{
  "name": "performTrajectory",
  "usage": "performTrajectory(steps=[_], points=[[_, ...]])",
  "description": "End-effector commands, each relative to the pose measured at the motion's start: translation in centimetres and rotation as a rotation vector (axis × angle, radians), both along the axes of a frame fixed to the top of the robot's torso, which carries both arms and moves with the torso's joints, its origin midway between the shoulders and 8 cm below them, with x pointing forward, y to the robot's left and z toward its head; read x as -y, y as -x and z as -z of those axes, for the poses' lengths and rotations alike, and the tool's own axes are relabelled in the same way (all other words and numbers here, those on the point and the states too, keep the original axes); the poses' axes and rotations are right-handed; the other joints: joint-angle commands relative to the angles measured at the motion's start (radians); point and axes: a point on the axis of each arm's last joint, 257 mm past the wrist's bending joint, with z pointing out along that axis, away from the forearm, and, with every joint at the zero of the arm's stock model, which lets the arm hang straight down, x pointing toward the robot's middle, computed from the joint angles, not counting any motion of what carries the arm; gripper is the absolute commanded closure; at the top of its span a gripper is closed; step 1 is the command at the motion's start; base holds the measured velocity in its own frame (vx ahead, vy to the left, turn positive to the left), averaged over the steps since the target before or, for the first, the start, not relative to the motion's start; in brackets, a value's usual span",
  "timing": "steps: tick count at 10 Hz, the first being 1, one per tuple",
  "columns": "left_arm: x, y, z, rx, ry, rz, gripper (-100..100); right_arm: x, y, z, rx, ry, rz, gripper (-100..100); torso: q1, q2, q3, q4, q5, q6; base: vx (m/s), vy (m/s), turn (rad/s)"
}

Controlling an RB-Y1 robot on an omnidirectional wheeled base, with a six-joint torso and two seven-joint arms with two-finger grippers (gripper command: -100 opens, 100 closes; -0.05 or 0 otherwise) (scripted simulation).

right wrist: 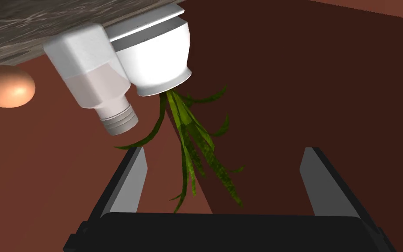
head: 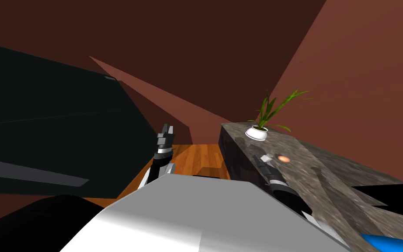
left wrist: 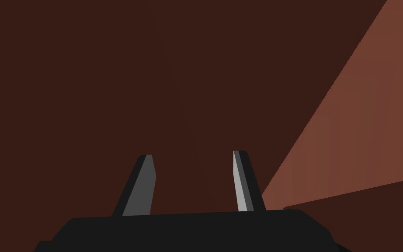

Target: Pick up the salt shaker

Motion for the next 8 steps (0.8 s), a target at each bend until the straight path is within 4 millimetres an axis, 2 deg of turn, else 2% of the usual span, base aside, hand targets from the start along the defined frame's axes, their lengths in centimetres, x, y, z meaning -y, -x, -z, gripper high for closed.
performTrajectory(steps=[1, 5, 6, 8], points=[[0.0, 0.0, 0.0, 0.0, 0.0, 0.0, 0, 1.6, 1.3, 1.9, -0.068, 0.052, 0.034, -100, 0.0, 0.0, 0.0, 0.0, 0.0, 0.0, 0.083, 0.071, -0.041], [0.0, 0.0, 0.0, 0.0, 0.0, 0.0, 0, 5.6, 3.0, 3.8, -0.202, 0.177, 0.089, -100, -0.002, -0.001, -0.001, 0.0, -0.001, 0.0, 0.087, 0.045, -0.064], [0.0, 0.0, 0.0, 0.0, 0.0, 0.0, 0, 7.4, 3.6, 4.3, -0.26, 0.237, 0.11, -100, -0.002, -0.001, 0.0, 0.0, -0.001, 0.0, 0.122, 0.055, -0.116], [0.0, 0.0, 0.0, 0.0, 0.0, 0.0, 0, 9.2, 4.0, 4.5, -0.312, 0.296, 0.129, -100, -0.001, -0.003, -0.002, -0.001, 0.0, 0.0, 0.115, 0.056, -0.105]])
